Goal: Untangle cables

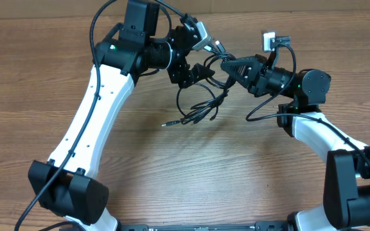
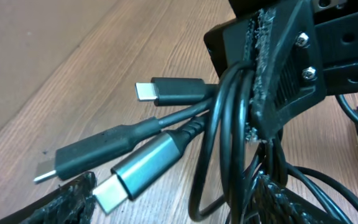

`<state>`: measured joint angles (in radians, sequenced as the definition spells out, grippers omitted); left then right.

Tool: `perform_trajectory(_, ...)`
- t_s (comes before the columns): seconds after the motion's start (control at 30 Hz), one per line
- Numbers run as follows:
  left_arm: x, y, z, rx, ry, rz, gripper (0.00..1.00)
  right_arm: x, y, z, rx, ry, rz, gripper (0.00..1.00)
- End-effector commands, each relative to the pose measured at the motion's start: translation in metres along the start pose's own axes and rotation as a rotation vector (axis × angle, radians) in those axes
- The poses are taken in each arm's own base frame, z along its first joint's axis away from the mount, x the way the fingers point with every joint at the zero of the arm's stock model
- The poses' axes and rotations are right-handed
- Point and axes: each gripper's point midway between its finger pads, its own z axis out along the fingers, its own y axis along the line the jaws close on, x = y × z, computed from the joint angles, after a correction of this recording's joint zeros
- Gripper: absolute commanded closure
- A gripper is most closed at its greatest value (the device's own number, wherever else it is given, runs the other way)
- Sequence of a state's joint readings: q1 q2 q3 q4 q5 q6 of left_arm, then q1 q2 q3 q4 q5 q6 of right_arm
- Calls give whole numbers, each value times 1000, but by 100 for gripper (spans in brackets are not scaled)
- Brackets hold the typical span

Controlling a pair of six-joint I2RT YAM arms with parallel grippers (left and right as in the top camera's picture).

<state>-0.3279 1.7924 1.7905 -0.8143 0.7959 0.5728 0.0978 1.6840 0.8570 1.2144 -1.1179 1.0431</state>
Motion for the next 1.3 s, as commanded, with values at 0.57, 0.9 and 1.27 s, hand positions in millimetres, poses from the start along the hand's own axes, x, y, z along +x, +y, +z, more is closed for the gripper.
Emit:
perform_trajectory(0.57,-7,-16,19,63,-7,0,96,-7,11,1,-19,0,-30,96)
perform_trajectory(0.9,0,2,6,24,-6,-128,96,-5,-43,-12,172,-58,224,44)
perform_trajectory(1.27,24,16,-3,-53,72,-295,96,-3,-52,-15,211,-46,96,44)
